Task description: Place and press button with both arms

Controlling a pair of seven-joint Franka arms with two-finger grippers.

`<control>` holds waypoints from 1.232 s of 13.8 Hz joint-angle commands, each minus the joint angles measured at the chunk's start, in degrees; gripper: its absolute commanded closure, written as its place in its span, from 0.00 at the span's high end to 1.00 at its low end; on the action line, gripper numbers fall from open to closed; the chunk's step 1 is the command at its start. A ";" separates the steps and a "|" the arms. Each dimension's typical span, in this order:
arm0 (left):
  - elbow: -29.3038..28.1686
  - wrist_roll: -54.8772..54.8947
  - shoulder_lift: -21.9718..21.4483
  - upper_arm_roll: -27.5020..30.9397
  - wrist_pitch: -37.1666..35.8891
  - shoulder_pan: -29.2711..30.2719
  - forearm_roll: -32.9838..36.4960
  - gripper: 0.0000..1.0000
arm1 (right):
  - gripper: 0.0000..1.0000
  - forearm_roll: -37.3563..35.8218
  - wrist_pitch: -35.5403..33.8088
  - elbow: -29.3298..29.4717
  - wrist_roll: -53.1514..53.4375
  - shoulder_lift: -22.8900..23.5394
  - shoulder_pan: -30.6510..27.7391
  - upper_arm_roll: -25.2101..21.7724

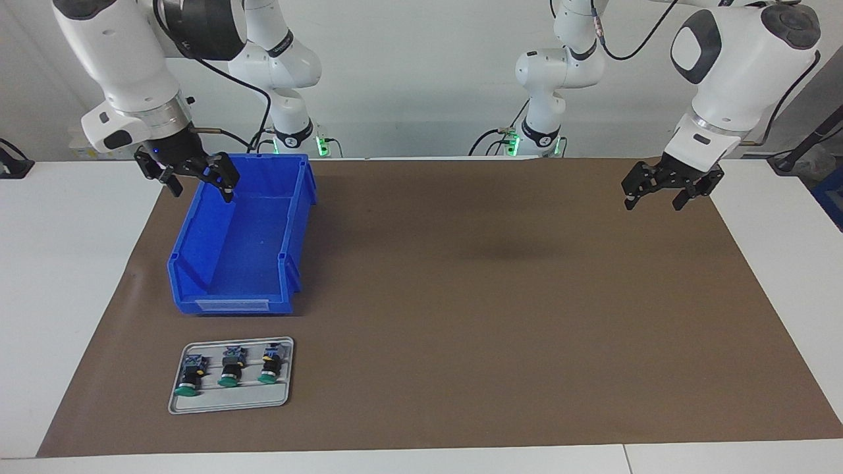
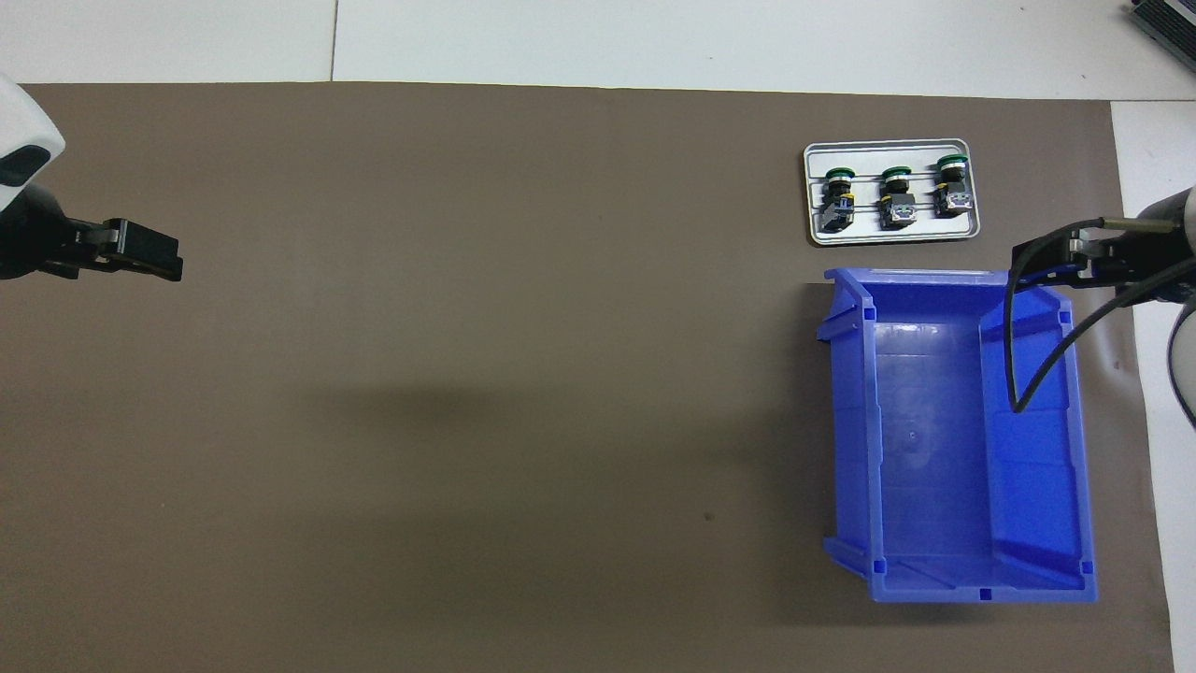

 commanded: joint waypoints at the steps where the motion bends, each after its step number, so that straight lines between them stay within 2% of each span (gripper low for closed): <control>1: -2.04 -0.53 -1.92 -0.35 0.10 0.63 0.11 1.00 | 1.00 1.32 -0.66 -0.18 -1.45 -0.07 -0.37 0.29; 6: -2.13 -0.53 -1.91 -0.35 0.10 0.63 0.11 1.00 | 1.00 1.50 -0.57 -0.27 -1.62 -0.07 -0.81 0.29; 10: -2.13 -0.53 -1.92 -0.35 0.10 0.63 0.11 1.00 | 0.99 1.59 3.91 -0.45 -1.89 1.24 -1.86 0.20; 14: -2.13 -0.53 -1.83 -0.35 0.10 0.63 0.11 1.00 | 0.98 1.32 10.49 0.25 -6.54 6.94 -3.27 0.20; 17: -2.04 -0.53 -1.83 -0.35 0.10 0.63 0.11 1.00 | 0.98 1.06 16.55 2.00 -8.74 13.26 -3.71 0.20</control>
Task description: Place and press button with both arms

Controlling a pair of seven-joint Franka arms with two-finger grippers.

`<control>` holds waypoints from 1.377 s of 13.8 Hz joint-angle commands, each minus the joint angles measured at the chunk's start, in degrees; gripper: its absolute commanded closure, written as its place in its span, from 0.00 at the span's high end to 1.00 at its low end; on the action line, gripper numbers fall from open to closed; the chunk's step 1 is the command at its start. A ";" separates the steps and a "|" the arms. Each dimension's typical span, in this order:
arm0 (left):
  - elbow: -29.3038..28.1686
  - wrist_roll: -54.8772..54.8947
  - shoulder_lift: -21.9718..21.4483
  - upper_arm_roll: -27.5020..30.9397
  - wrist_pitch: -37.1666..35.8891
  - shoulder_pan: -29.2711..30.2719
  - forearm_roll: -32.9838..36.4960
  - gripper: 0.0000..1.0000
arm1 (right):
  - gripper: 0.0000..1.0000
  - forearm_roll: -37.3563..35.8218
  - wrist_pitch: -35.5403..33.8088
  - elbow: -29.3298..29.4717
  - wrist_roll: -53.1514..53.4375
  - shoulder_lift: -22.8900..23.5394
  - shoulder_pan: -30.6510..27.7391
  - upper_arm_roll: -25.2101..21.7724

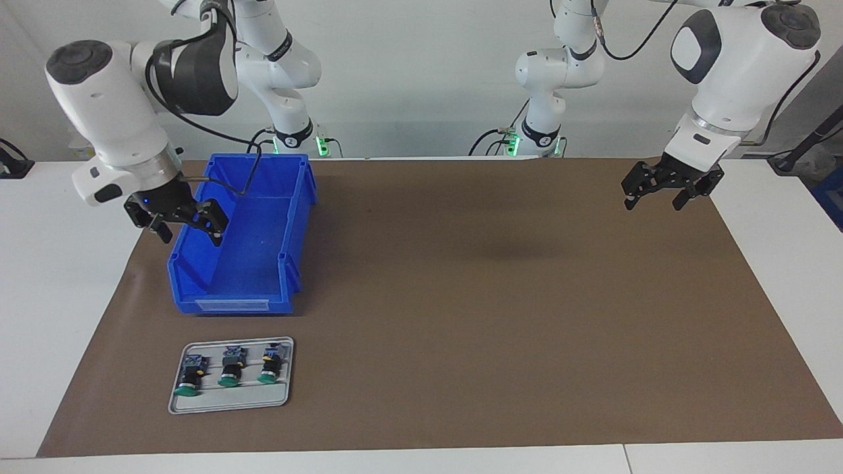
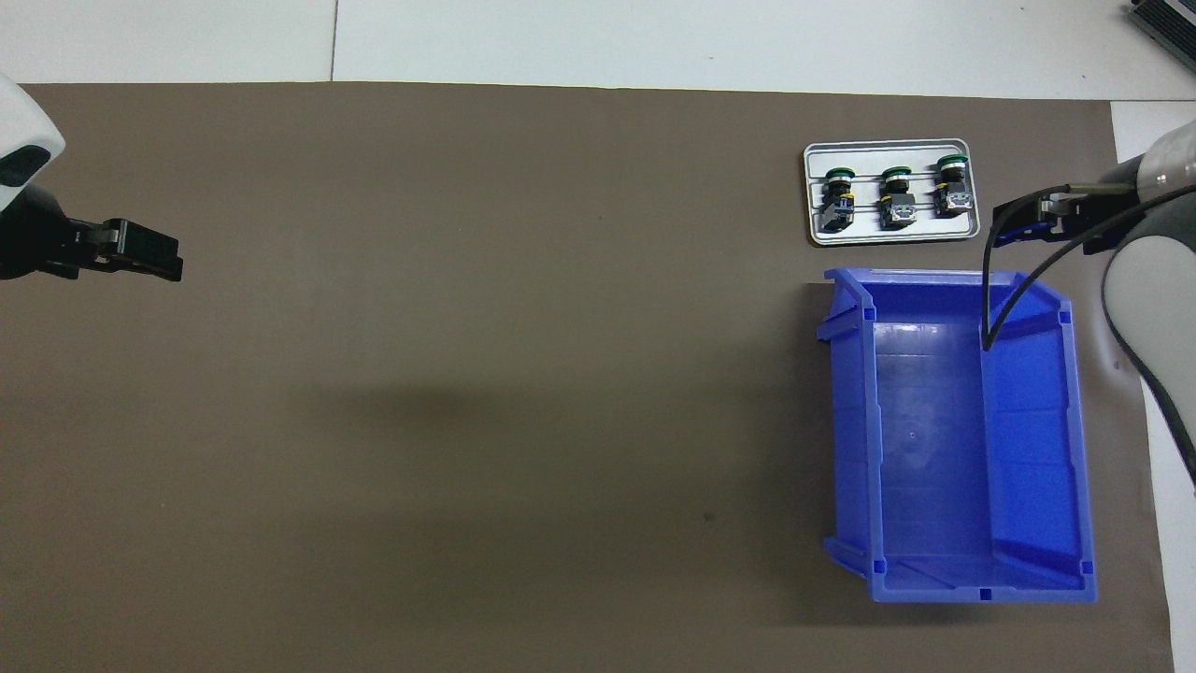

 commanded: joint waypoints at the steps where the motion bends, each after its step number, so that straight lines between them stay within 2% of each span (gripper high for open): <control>1: -2.13 -0.52 -1.82 -0.35 0.10 0.63 0.11 1.00 | 0.97 1.08 3.44 4.59 -2.69 6.90 -0.84 0.43; 5: -2.13 -0.52 -1.82 -0.35 0.10 0.63 0.11 1.00 | 0.95 0.99 8.52 12.59 -3.91 16.84 -0.84 0.87; 8: -2.13 -0.52 -1.91 -0.35 0.10 0.63 0.11 1.00 | 0.95 0.82 13.98 14.01 -4.80 21.24 -0.05 0.87; 11: -2.13 -0.52 -1.82 -0.35 0.10 0.63 0.11 1.00 | 0.95 0.99 14.78 17.34 -5.85 26.51 -0.40 0.87; 19: -2.13 -0.52 -1.82 -0.35 0.10 0.63 0.11 1.00 | 0.89 1.34 18.20 16.22 -8.40 30.30 -0.14 0.87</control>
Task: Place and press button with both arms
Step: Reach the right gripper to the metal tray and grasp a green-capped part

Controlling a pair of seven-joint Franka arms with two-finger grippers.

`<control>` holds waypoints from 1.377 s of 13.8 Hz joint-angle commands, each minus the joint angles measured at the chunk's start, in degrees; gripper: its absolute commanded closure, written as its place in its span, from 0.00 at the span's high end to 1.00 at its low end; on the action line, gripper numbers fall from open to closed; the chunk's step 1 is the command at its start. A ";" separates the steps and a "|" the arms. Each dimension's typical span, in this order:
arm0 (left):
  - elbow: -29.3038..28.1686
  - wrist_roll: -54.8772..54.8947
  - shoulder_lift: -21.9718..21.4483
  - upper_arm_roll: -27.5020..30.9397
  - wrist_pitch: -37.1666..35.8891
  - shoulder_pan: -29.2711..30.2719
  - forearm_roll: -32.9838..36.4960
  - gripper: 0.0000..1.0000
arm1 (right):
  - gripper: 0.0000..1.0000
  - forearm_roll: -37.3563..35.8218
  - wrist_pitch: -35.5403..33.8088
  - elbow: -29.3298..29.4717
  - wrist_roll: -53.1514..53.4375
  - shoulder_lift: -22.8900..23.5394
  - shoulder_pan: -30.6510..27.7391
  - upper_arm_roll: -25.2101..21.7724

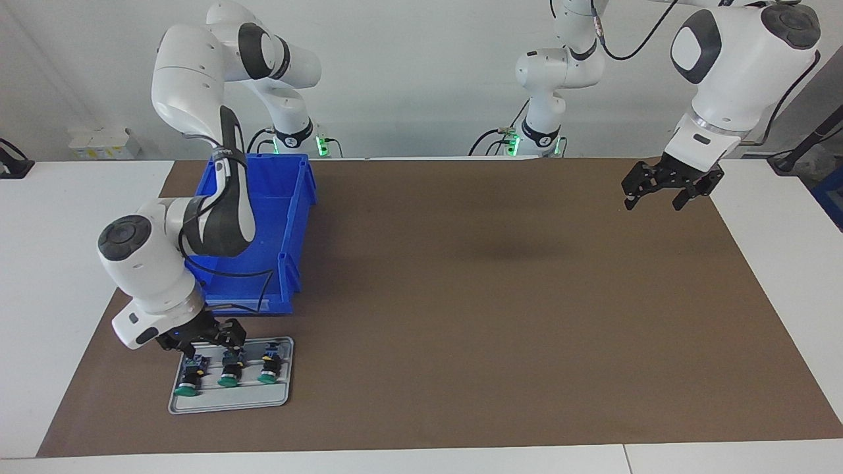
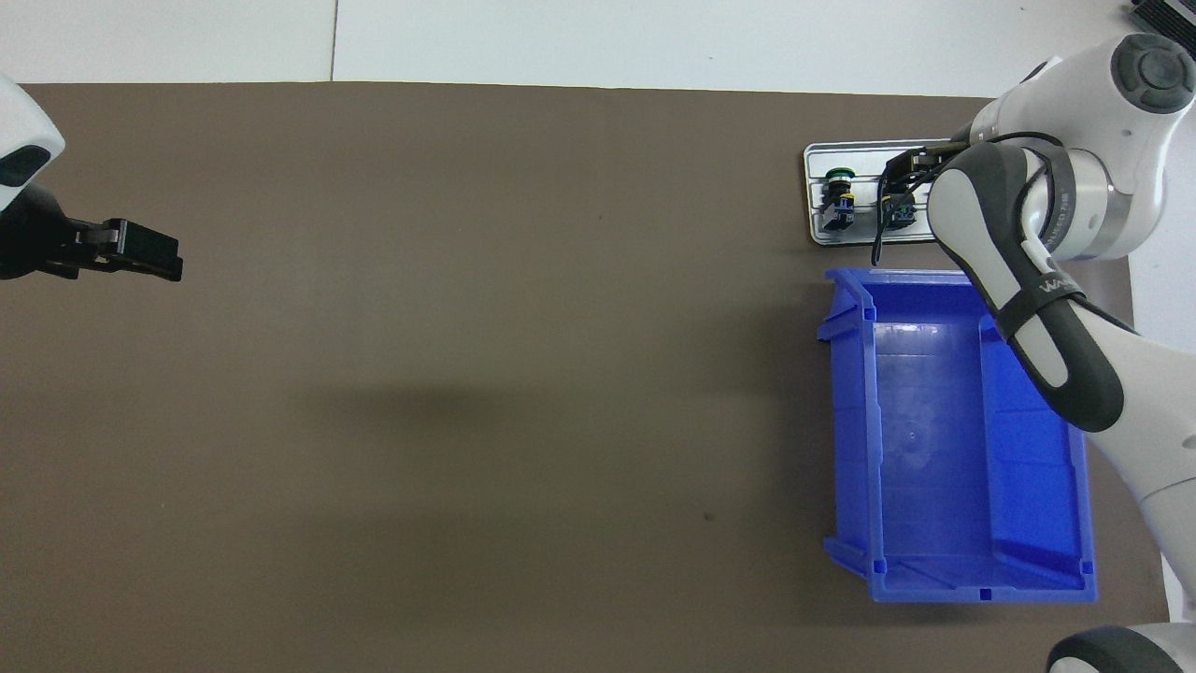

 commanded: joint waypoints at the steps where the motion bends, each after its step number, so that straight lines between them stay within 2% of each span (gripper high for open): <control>1: -2.12 -0.52 -1.82 -0.35 0.10 0.63 0.11 1.00 | 0.88 1.43 3.28 -0.56 -3.51 1.45 -0.51 0.51; 3: -2.12 -0.52 -1.82 -0.35 0.10 0.63 0.11 1.00 | 0.84 1.34 6.37 -3.38 -4.13 1.37 -0.86 0.51; 7: -2.12 -0.52 -1.82 -0.35 0.01 0.63 0.11 1.00 | 0.74 1.34 6.73 -5.14 -4.22 1.19 -0.42 0.51; 8: -2.12 -0.52 -1.82 -0.35 0.10 0.63 0.11 1.00 | 0.69 1.34 6.64 -5.41 -4.22 1.10 -0.42 0.51; 9: -2.12 -0.52 -1.82 -0.35 0.10 0.63 0.11 1.00 | 0.59 1.34 6.64 -5.41 -4.31 1.02 -0.42 0.51; 10: -2.04 -0.52 -1.82 -0.35 0.10 0.63 0.11 1.00 | 0.42 1.34 6.38 -5.41 -4.31 0.93 -0.60 0.51; 11: -2.12 -0.52 -1.82 -0.35 0.10 0.63 0.11 1.00 | 0.18 1.34 6.38 -5.41 -4.57 0.93 -0.60 0.51; 12: -2.12 -0.52 -1.91 -0.35 0.10 0.63 0.11 1.00 | 0.00 1.34 6.38 -5.32 -4.58 0.75 -0.86 0.59; 16: -2.04 -0.52 -1.82 -0.35 0.01 0.63 0.11 1.00 | 0.00 2.31 5.59 -6.81 0.68 -2.75 -0.69 0.51; 19: -2.12 -0.52 -1.91 -0.35 0.10 0.63 0.11 1.00 | 0.00 2.31 5.06 -10.84 8.31 -8.98 0.19 0.51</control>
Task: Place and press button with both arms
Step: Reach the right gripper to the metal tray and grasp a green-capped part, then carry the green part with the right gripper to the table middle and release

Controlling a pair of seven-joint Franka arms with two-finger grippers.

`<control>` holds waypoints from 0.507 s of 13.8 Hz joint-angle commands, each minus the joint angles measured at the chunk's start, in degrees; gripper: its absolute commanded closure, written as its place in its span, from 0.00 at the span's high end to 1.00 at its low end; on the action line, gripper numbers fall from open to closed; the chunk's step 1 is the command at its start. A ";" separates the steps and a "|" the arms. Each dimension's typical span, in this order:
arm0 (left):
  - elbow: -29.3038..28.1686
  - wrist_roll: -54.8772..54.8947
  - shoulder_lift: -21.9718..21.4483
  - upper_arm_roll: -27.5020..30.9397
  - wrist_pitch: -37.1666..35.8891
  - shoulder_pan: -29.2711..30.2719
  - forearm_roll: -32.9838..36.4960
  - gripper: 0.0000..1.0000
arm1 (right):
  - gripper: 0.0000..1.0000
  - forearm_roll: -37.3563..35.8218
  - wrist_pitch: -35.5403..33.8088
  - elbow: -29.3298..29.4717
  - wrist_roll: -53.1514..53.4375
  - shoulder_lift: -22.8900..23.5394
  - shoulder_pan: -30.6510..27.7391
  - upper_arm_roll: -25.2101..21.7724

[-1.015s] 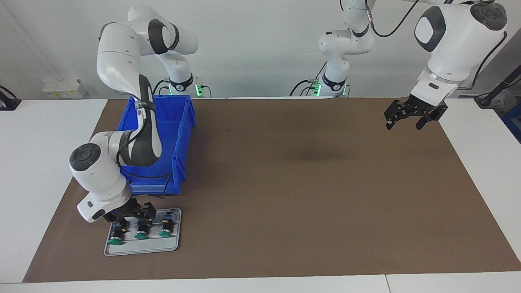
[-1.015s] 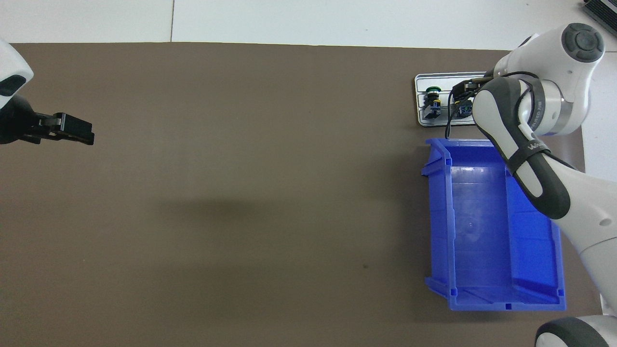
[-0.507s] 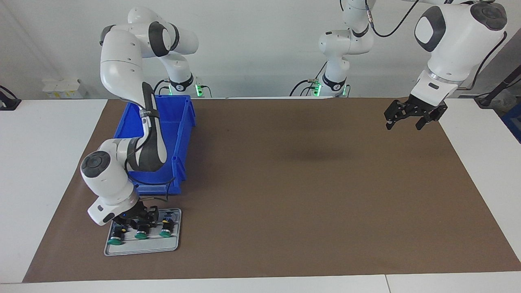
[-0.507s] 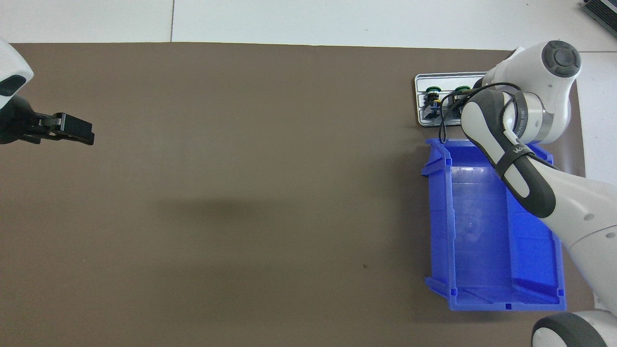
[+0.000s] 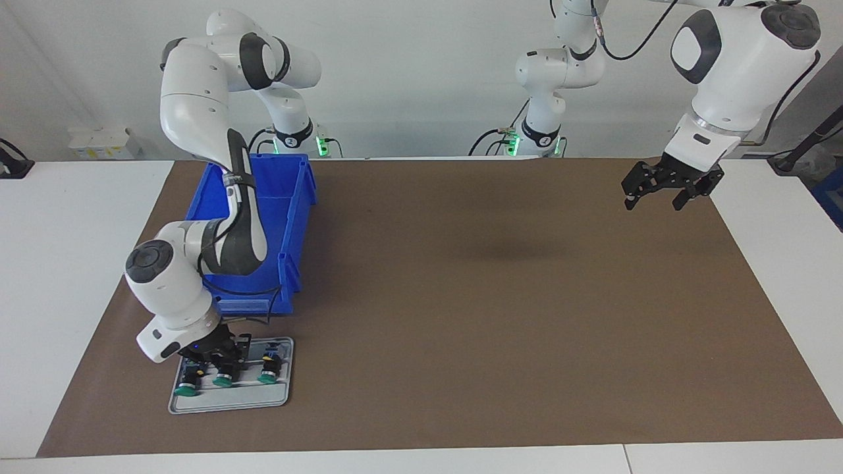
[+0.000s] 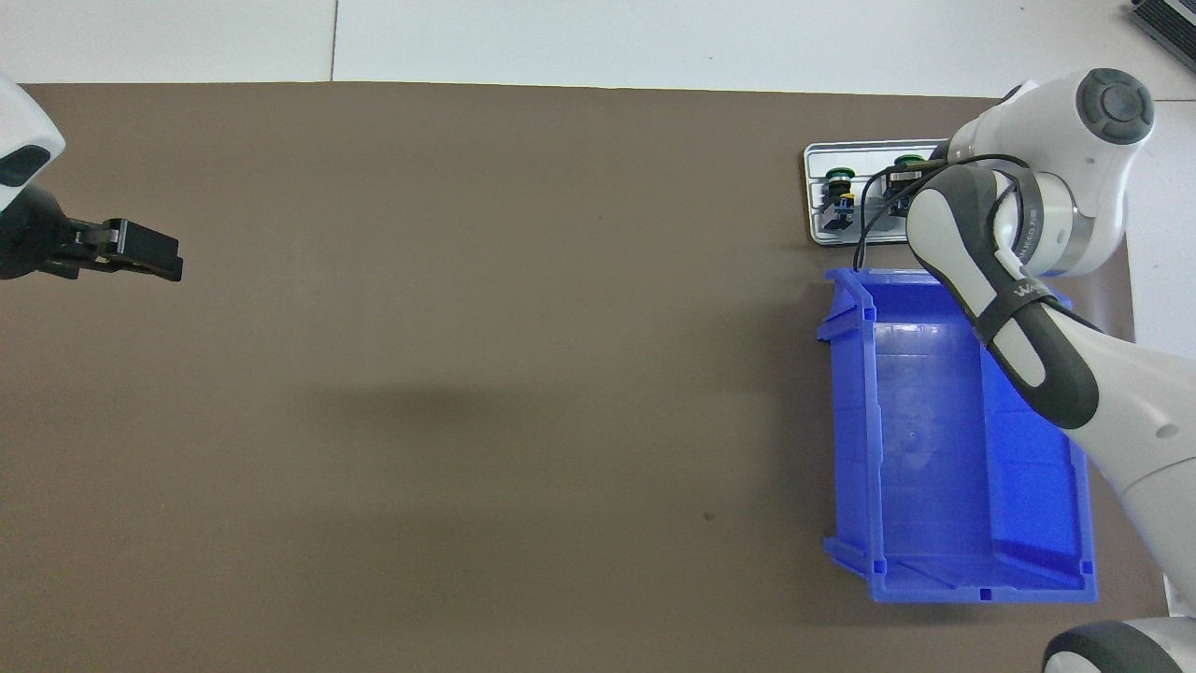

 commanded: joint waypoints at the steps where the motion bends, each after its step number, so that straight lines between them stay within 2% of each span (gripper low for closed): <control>1: -2.04 -0.51 -1.82 -0.35 0.10 0.63 0.11 1.00 | 0.00 1.07 -1.66 -6.35 8.33 -8.06 1.08 0.47; 4: -2.04 -0.51 -1.82 -0.35 0.10 0.63 0.11 1.00 | 0.00 0.98 -7.46 -6.18 23.08 -11.67 5.20 0.38; 7: -2.12 -0.51 -1.91 -0.35 0.10 0.63 0.11 1.00 | 0.00 0.10 -10.01 -5.65 43.28 -13.52 11.18 0.12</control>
